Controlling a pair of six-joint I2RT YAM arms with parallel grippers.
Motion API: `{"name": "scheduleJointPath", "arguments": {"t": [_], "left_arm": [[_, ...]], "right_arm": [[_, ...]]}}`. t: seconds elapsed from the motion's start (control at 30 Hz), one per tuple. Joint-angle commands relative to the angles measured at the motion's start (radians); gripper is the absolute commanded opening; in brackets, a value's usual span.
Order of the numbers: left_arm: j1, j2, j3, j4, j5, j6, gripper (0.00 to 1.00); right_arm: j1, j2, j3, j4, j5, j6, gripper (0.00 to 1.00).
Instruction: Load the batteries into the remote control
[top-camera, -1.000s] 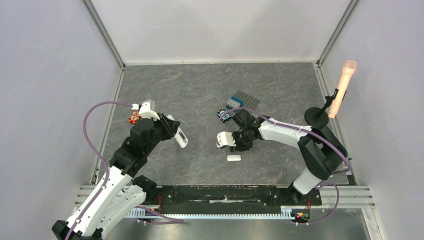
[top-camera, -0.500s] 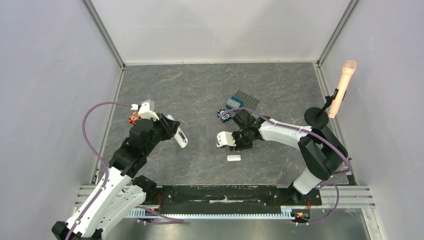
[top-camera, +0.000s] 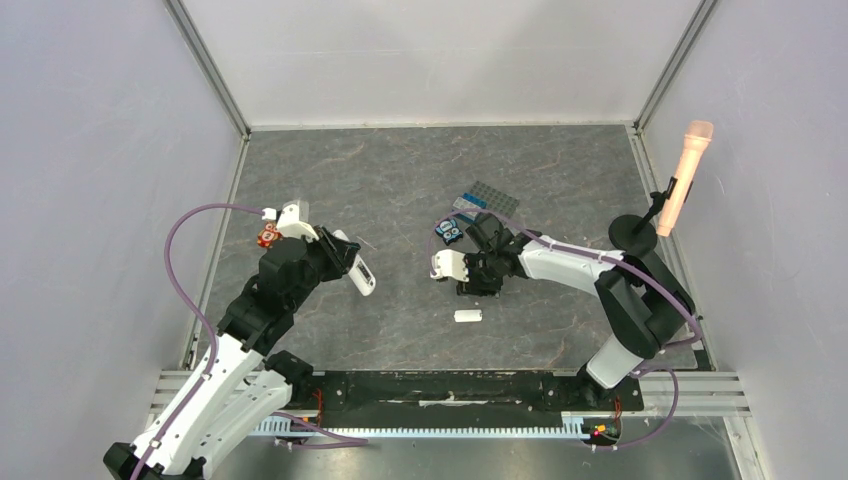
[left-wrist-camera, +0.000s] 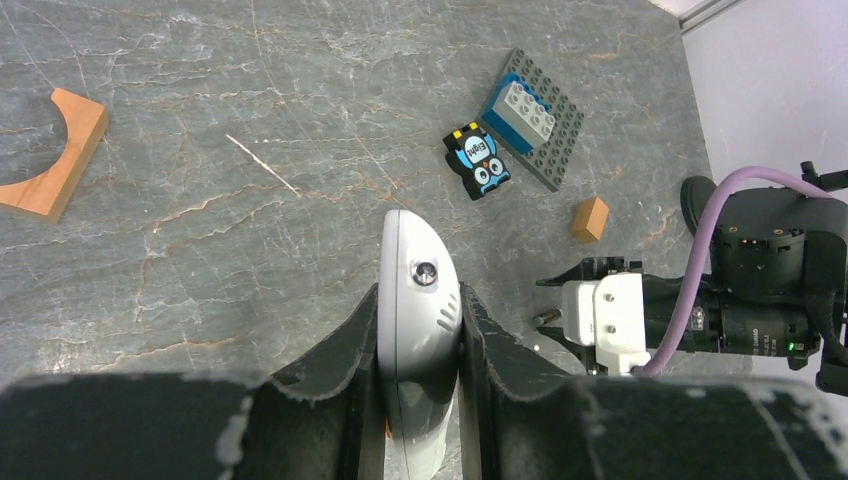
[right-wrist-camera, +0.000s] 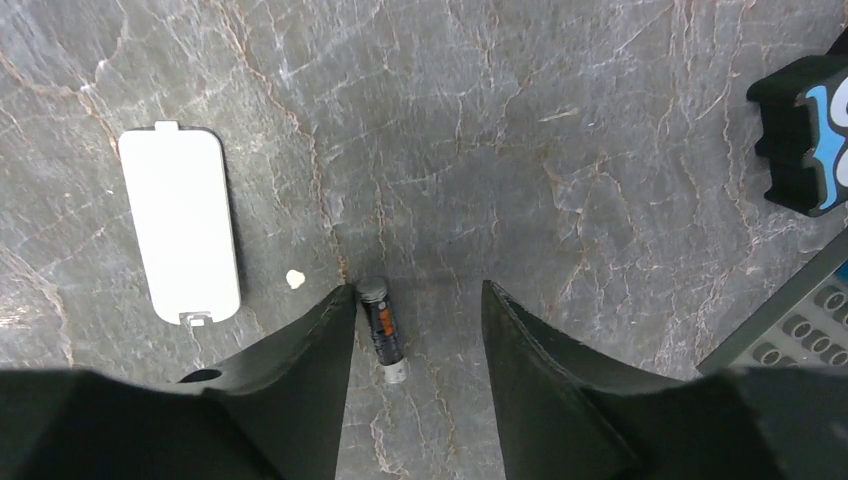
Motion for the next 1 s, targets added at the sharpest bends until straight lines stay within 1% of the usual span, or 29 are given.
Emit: {"name": "scheduleJointPath", "arguments": {"t": [0.0, 0.1, 0.27, 0.53, 0.67, 0.77, 0.83, 0.9, 0.97], "left_arm": [[0.006, -0.016, 0.027, 0.039, -0.003, -0.021, 0.02], [0.006, -0.020, 0.026, 0.037, -0.005, -0.021, 0.02], [0.007, -0.016, 0.023, 0.037, -0.003, -0.022, 0.02], [0.006, -0.020, 0.021, 0.035, -0.003, -0.025, 0.02], [0.007, -0.018, 0.020, 0.039, -0.002, -0.028, 0.02], [0.007, -0.023, 0.018, 0.037, -0.002, -0.030, 0.02], [0.007, -0.025, 0.016, 0.037, -0.002, -0.030, 0.02], [0.007, -0.027, 0.014, 0.037, -0.003, -0.031, 0.02], [0.006, -0.026, 0.012, 0.037, -0.002, -0.031, 0.02]], "right_arm": [[-0.009, 0.032, 0.018, -0.019, 0.043, -0.066, 0.52], [-0.019, 0.011, -0.010, -0.023, 0.048, -0.106, 0.52], [-0.042, -0.017, -0.015, -0.058, -0.004, -0.114, 0.48], [-0.069, -0.049, -0.044, -0.072, -0.007, -0.138, 0.45], [-0.069, -0.039, -0.045, -0.057, -0.019, -0.125, 0.40], [-0.068, -0.031, -0.053, -0.032, -0.018, -0.101, 0.34], [-0.069, -0.029, -0.059, -0.021, -0.028, -0.091, 0.27], [-0.069, -0.029, -0.061, -0.007, -0.030, -0.077, 0.18], [-0.070, -0.031, -0.058, 0.004, -0.029, -0.066, 0.05]]}}
